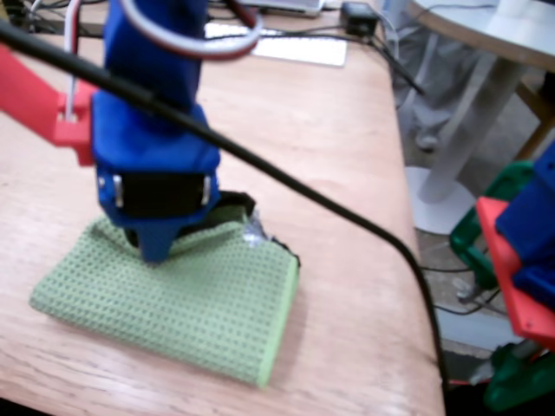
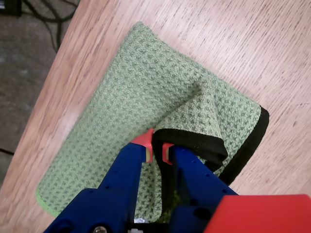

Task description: Clean the table

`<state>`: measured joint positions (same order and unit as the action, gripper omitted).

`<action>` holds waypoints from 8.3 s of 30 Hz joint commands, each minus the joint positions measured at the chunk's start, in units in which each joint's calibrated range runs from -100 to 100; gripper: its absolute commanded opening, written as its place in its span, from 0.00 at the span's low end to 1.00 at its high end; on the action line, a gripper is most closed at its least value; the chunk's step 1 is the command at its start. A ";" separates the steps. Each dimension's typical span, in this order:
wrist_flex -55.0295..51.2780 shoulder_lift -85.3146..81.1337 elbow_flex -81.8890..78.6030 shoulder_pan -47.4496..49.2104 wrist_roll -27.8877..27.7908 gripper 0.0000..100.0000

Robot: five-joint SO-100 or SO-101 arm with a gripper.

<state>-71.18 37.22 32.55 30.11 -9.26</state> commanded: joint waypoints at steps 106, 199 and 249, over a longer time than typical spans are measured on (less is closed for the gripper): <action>49.18 55.49 41.59 -64.29 -7.81 0.00; 10.42 -48.80 -49.02 7.29 4.25 0.26; 1.80 -134.57 -122.45 -23.85 13.77 0.01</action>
<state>-69.69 -97.06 -90.35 6.34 4.47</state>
